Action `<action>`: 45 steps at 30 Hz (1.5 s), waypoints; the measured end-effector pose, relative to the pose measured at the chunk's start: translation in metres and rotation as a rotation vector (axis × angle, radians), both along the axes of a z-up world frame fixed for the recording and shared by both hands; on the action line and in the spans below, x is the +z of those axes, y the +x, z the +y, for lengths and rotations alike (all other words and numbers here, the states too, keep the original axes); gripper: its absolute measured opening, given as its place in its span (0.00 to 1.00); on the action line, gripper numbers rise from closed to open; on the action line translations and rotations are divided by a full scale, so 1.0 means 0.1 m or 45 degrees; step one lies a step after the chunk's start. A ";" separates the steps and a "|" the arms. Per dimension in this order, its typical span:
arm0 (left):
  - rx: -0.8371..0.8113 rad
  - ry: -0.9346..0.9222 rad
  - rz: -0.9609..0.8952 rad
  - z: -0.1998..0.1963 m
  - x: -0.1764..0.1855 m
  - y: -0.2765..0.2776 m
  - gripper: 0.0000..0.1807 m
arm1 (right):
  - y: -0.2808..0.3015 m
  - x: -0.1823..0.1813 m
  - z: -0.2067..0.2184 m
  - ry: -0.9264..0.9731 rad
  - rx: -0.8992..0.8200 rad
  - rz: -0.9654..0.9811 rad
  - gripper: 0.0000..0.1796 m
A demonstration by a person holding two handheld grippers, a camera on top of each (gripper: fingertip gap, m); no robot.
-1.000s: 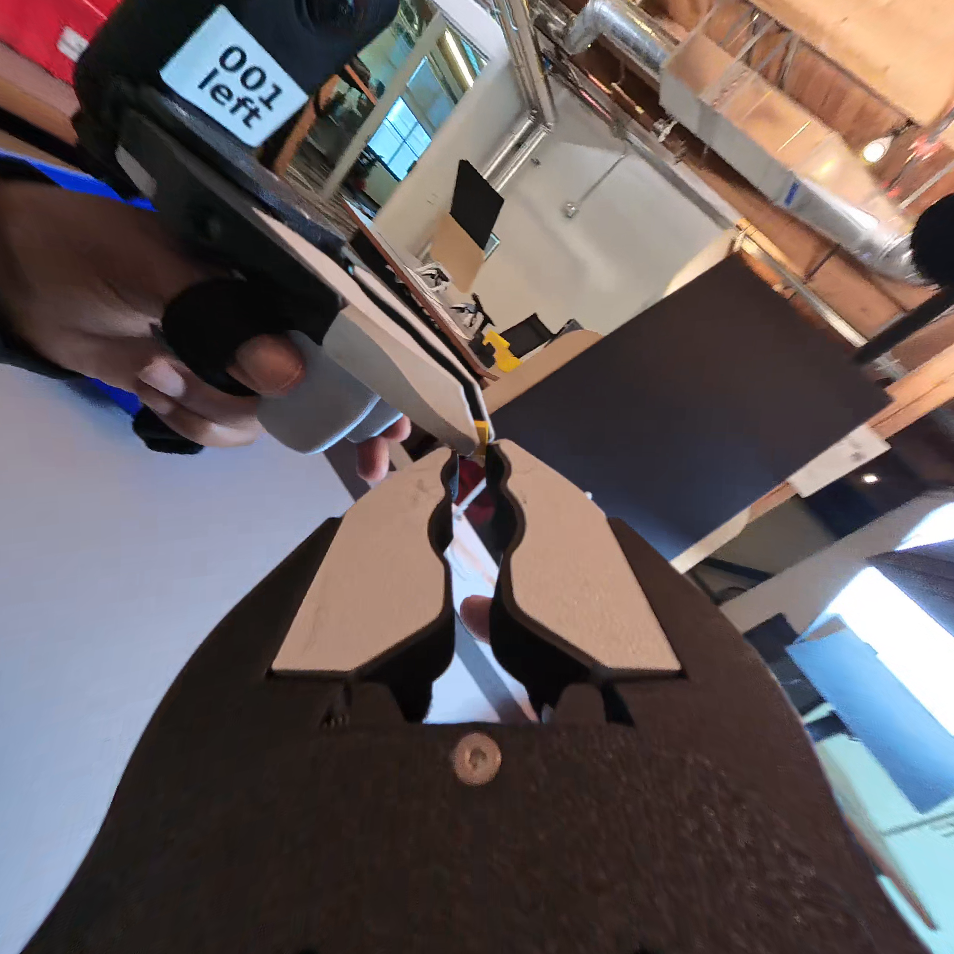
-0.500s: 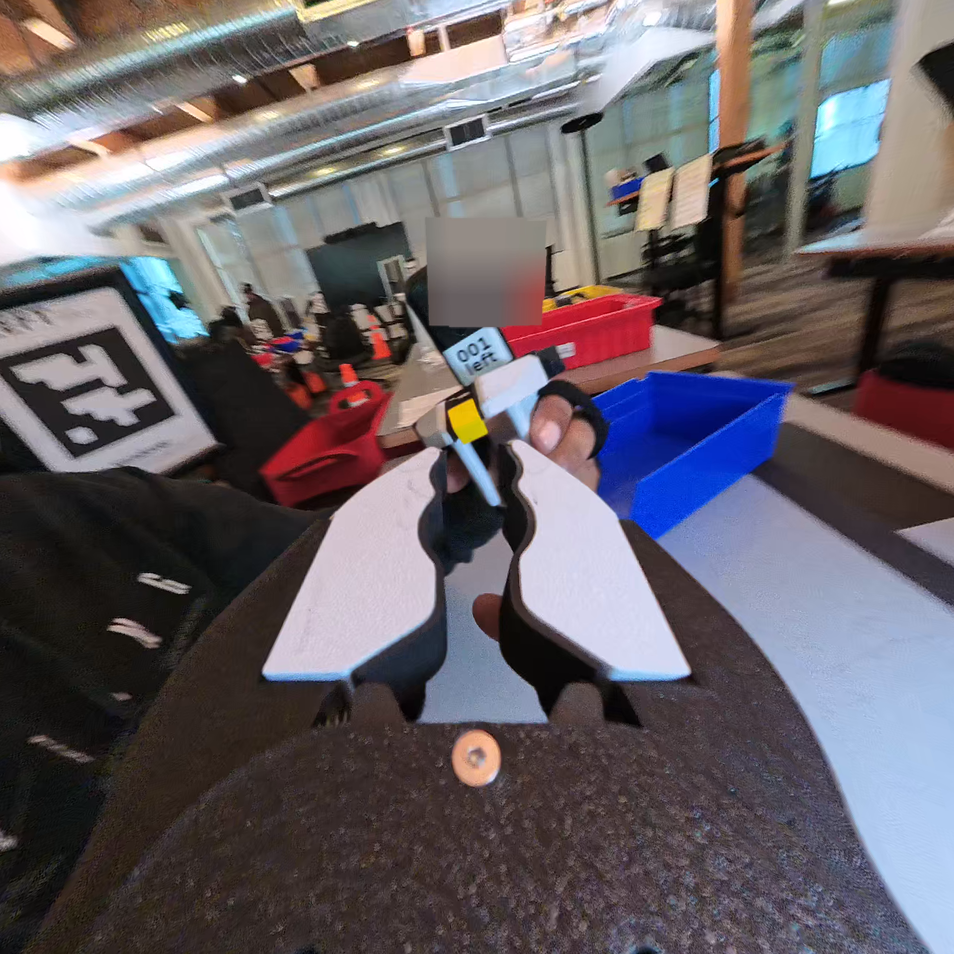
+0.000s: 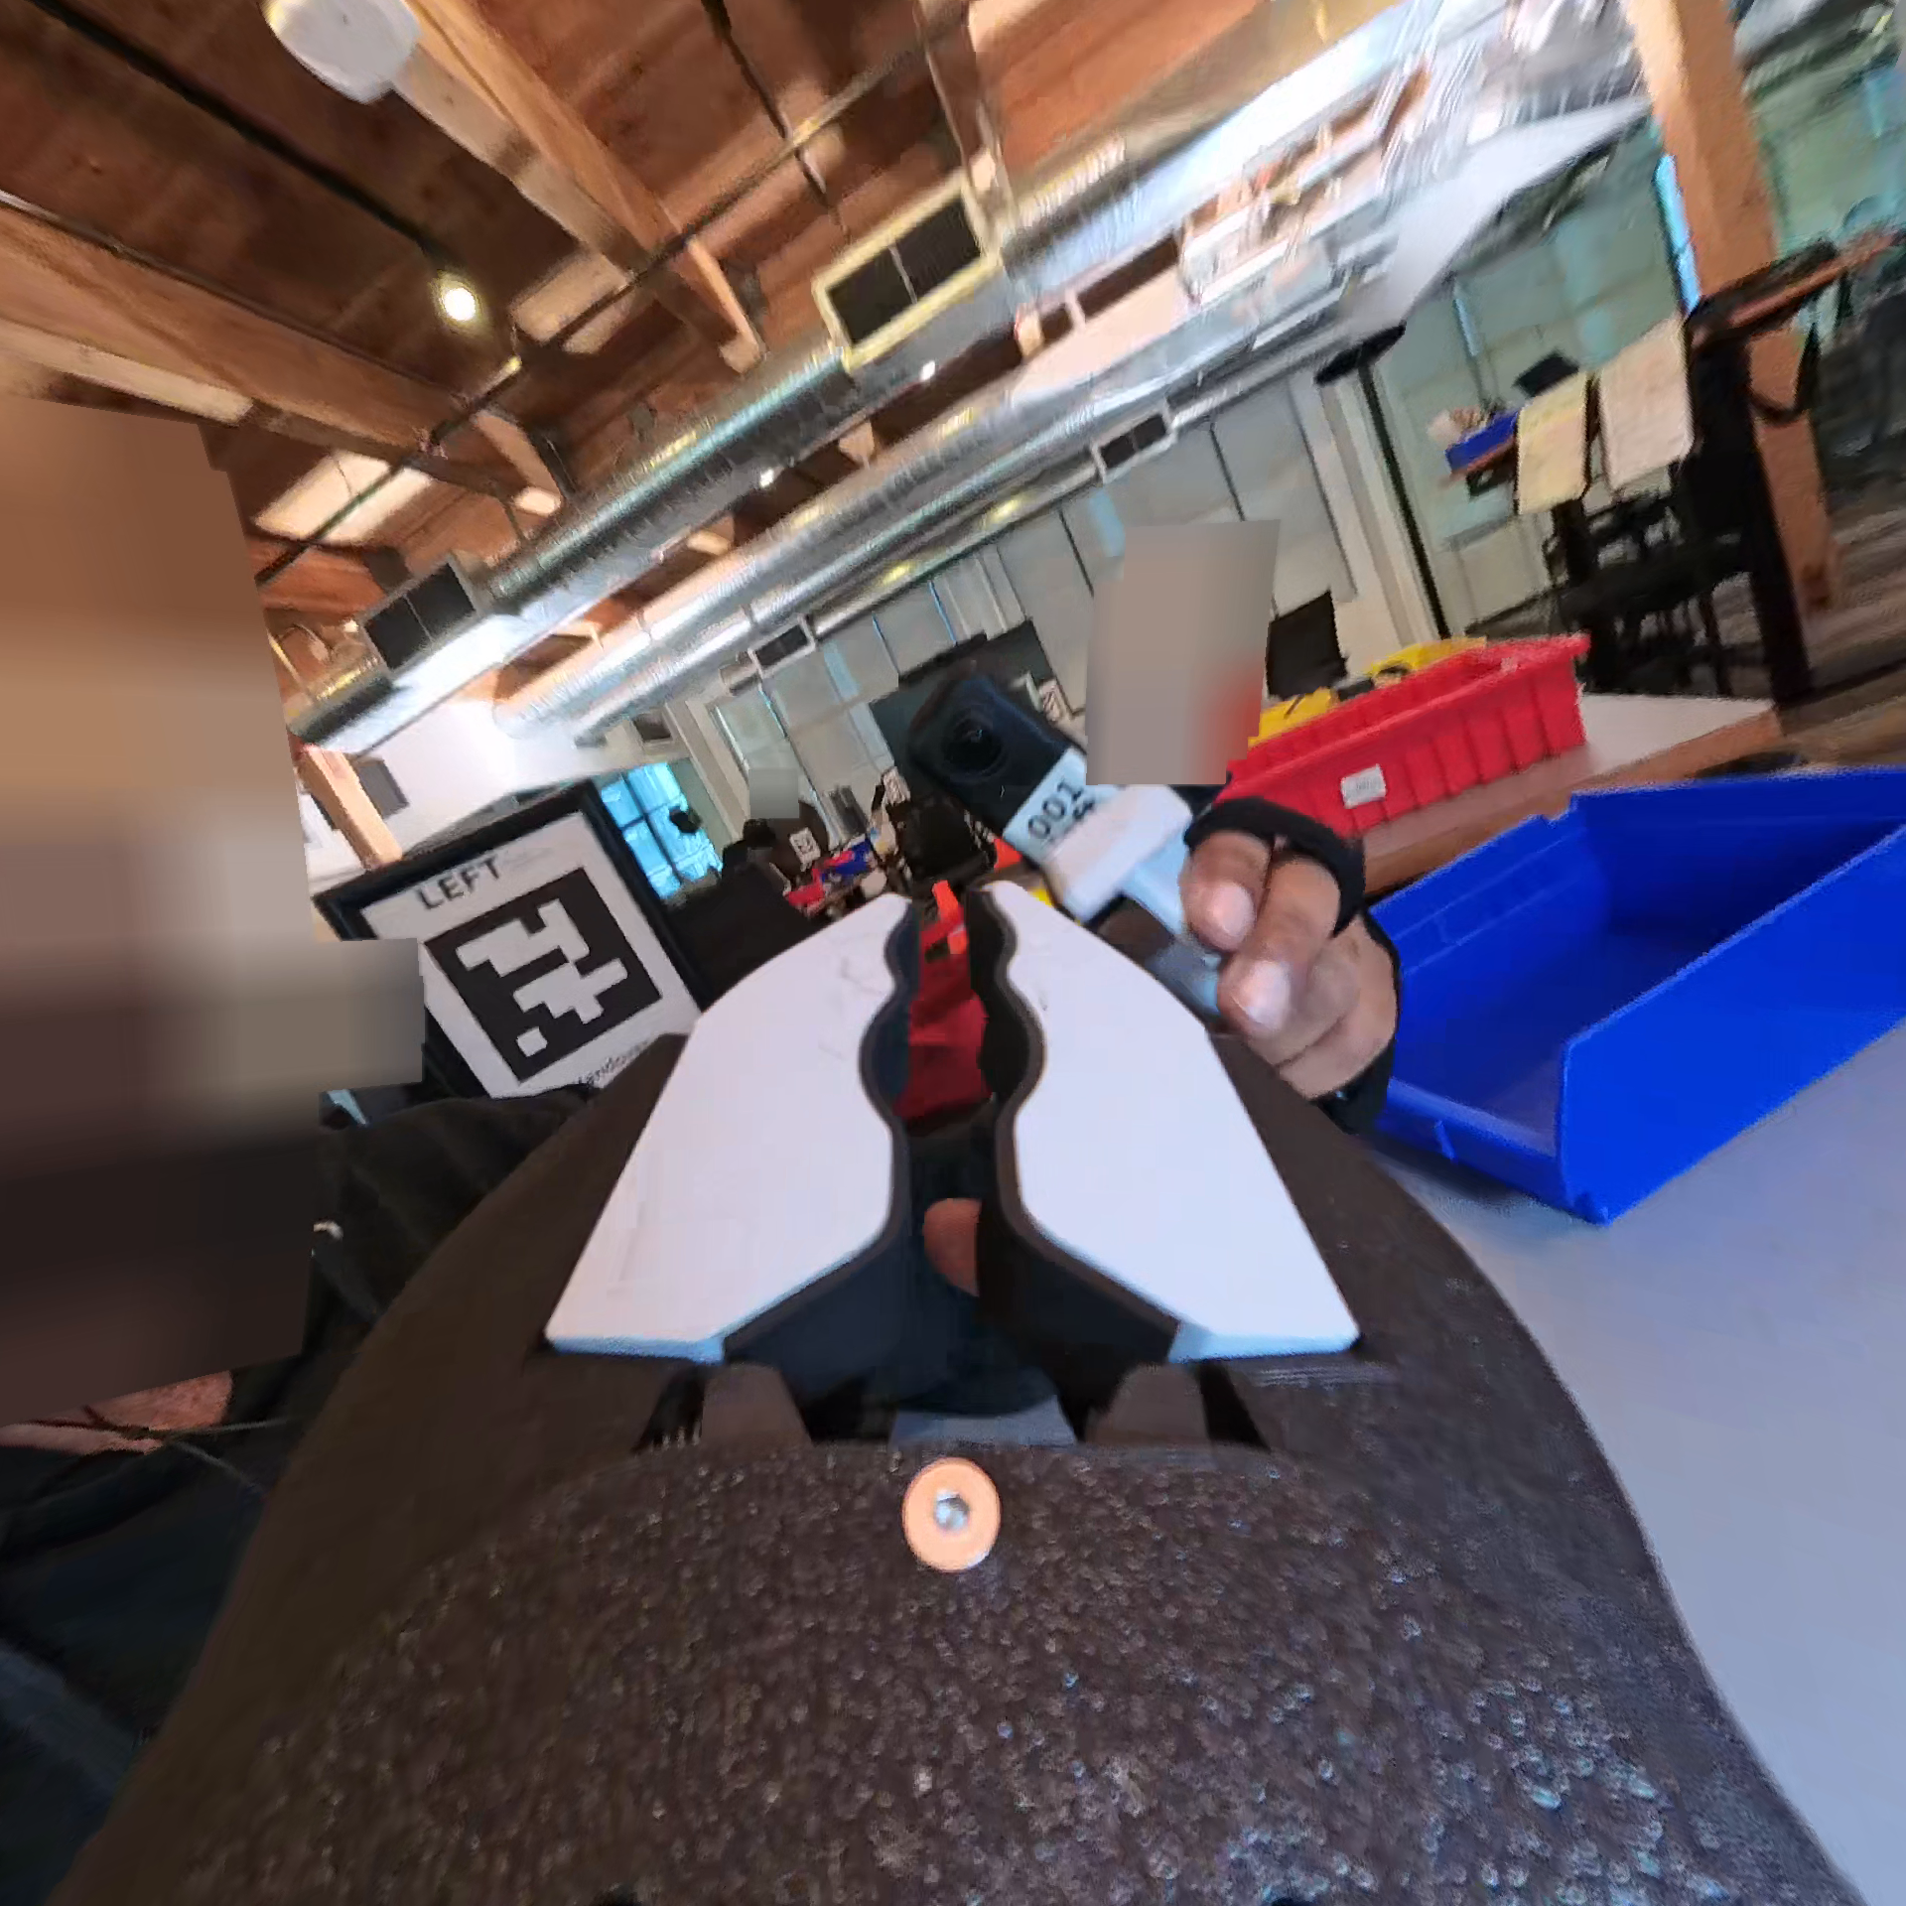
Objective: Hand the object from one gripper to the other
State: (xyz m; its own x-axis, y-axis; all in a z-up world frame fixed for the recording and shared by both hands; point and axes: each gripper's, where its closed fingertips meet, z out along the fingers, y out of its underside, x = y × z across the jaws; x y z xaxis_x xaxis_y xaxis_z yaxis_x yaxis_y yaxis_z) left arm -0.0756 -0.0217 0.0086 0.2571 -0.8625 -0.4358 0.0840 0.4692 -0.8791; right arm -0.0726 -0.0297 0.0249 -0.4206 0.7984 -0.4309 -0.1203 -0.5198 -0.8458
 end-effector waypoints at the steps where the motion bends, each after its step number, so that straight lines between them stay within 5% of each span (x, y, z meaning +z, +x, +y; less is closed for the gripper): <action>1: 0.040 0.017 0.024 0.04 -0.02 0.00 0.06 | 0.02 0.00 0.04 0.024 -0.042 -0.015 0.03; 4: 0.037 0.020 -0.012 0.03 0.02 0.01 0.06 | 0.02 -0.06 0.11 0.184 -0.199 -0.103 0.05; 17: 0.346 0.226 0.159 0.22 -0.11 0.08 0.07 | -0.11 -0.27 0.20 0.134 -0.202 -0.223 0.08; 23: 0.224 -0.096 -0.009 0.30 -0.01 -0.06 0.07 | 0.05 -0.19 0.45 0.642 -0.658 -0.288 0.06; 30: 0.092 -0.568 -0.125 0.40 -0.01 0.04 0.13 | 0.06 -0.30 0.68 1.530 -1.221 -0.491 0.06; 38: 0.182 -0.566 -0.006 0.44 -0.15 0.12 0.07 | 0.02 -0.28 0.62 2.050 -1.425 -0.491 0.06; 42: 0.244 -0.389 0.070 0.40 -0.14 0.12 0.06 | 0.02 -0.27 0.56 1.989 -1.342 -0.421 0.07; 45: 0.347 -0.170 0.100 0.41 -0.11 0.07 0.06 | 0.04 -0.29 0.54 1.582 -1.097 -0.399 0.10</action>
